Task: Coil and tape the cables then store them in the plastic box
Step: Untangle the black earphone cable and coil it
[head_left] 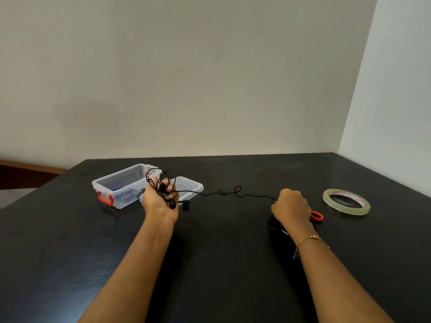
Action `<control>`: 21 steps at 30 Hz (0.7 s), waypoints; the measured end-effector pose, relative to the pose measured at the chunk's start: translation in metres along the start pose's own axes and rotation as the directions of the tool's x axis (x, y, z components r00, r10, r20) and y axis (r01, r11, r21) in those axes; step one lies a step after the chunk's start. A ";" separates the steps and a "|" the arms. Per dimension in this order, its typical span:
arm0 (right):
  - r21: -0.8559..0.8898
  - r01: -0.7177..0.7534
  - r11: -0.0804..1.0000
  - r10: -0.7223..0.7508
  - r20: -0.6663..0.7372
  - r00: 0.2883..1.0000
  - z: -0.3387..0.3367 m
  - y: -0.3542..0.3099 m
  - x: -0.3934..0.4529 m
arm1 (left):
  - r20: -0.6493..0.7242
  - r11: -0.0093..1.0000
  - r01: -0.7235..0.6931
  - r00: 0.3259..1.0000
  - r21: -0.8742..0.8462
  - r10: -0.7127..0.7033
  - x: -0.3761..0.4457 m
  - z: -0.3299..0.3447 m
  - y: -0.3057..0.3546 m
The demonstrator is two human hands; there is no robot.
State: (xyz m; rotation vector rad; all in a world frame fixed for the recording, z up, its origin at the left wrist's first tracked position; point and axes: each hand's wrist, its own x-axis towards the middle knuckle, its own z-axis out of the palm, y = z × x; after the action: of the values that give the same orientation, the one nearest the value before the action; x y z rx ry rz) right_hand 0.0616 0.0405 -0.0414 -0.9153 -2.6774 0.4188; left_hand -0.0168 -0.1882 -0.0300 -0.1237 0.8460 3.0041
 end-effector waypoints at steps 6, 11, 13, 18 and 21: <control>0.297 -0.076 0.952 0.106 -0.087 0.991 0.002 0.003 0.004 | -0.078 0.747 -0.186 0.950 0.638 0.303 -0.004 0.001 -0.006; 0.308 -0.019 0.951 0.050 -0.091 0.995 0.004 0.001 0.003 | 0.302 -0.047 -0.311 0.861 0.949 0.410 -0.020 -0.004 -0.012; 0.331 0.035 0.943 -0.013 -0.067 0.998 0.007 -0.002 0.003 | 0.438 -0.349 -0.326 0.841 0.879 0.317 -0.021 -0.003 -0.019; 0.577 0.107 0.810 -0.134 0.003 0.991 0.010 -0.012 0.001 | 0.547 -0.822 -0.216 0.827 0.527 0.133 -0.025 0.003 -0.027; 0.563 0.189 0.805 -0.233 0.007 0.973 0.012 -0.020 -0.002 | 0.705 -0.811 -0.402 0.709 0.425 0.018 -0.027 0.006 -0.030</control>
State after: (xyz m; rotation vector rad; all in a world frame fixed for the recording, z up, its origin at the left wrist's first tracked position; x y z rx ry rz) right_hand 0.0484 0.0217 -0.0453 -0.4219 -2.4447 1.1274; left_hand 0.0110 -0.1593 -0.0383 0.7790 3.6318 0.1799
